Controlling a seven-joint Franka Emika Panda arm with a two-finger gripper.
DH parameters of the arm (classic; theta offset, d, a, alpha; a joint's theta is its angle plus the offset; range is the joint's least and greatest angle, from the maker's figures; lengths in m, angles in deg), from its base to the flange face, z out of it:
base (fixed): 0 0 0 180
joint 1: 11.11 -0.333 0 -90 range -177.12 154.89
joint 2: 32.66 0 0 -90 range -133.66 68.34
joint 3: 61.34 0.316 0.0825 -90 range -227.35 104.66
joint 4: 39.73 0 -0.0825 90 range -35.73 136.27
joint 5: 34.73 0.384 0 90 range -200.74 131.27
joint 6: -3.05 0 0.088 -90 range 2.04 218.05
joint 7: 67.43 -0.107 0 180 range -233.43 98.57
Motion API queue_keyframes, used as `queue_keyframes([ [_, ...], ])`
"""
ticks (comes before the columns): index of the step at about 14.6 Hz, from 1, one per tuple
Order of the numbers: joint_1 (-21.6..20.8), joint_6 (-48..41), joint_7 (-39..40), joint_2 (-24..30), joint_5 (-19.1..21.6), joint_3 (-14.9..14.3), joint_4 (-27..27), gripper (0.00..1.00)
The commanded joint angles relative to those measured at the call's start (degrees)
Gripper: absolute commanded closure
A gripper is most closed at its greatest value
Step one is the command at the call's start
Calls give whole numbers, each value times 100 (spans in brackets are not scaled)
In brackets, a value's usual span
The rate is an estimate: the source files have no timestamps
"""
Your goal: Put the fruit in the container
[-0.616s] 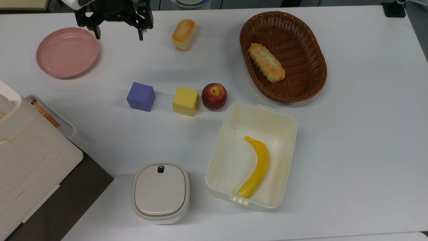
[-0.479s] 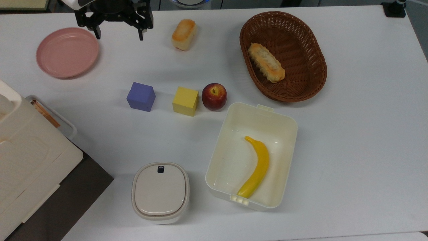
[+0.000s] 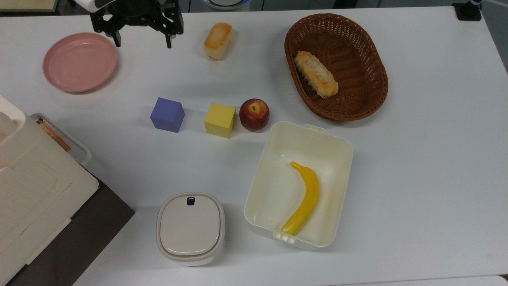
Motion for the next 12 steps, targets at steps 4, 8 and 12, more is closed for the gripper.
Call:
queue_keyframes([
  [4, -73, -80, 126, 63, 98, 55, 148, 0],
  [8, -205, -89, 144, 37, 98, 64, 235, 0],
  [12, -521, -133, 564, -86, 89, 64, 368, 0],
])
